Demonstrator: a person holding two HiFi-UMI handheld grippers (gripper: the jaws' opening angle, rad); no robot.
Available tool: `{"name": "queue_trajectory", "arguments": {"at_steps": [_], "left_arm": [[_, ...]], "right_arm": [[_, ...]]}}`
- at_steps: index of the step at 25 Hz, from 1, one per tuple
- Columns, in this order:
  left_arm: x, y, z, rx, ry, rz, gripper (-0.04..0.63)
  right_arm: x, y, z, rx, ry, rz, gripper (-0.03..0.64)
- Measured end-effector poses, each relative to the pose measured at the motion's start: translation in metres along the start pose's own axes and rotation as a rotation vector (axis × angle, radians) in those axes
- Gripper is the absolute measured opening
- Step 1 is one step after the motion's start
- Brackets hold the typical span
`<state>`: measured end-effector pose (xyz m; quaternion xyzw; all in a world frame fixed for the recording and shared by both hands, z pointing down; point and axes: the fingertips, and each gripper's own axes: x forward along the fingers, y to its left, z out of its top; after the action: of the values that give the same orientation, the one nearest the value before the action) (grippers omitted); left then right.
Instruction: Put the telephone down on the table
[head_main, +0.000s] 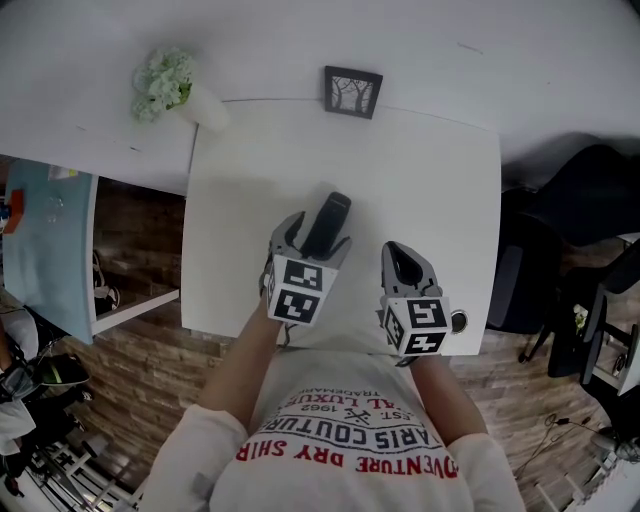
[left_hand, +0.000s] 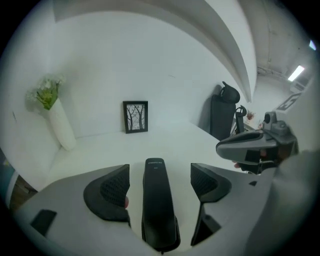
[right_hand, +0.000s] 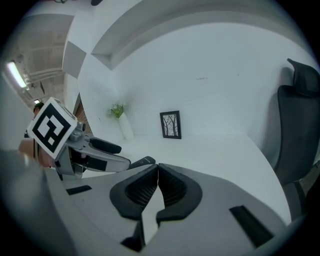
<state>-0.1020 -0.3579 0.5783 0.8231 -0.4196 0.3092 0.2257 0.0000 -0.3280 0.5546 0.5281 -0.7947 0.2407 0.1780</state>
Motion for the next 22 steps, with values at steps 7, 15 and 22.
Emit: {"name": "queue_trajectory", "arguments": {"at_steps": [7, 15, 22], "left_arm": [[-0.05, 0.008, 0.011, -0.099, -0.079, 0.034, 0.105], [-0.098, 0.016, 0.029, -0.106, -0.224, 0.084, 0.023], [-0.151, 0.01, 0.075, -0.029, -0.491, 0.095, 0.025]], "right_arm": [[-0.015, 0.013, 0.009, -0.01, -0.034, -0.01, 0.025], [-0.05, 0.044, 0.051, -0.073, -0.194, -0.011, 0.025], [-0.083, 0.058, 0.089, -0.123, -0.35, -0.034, 0.025]]}}
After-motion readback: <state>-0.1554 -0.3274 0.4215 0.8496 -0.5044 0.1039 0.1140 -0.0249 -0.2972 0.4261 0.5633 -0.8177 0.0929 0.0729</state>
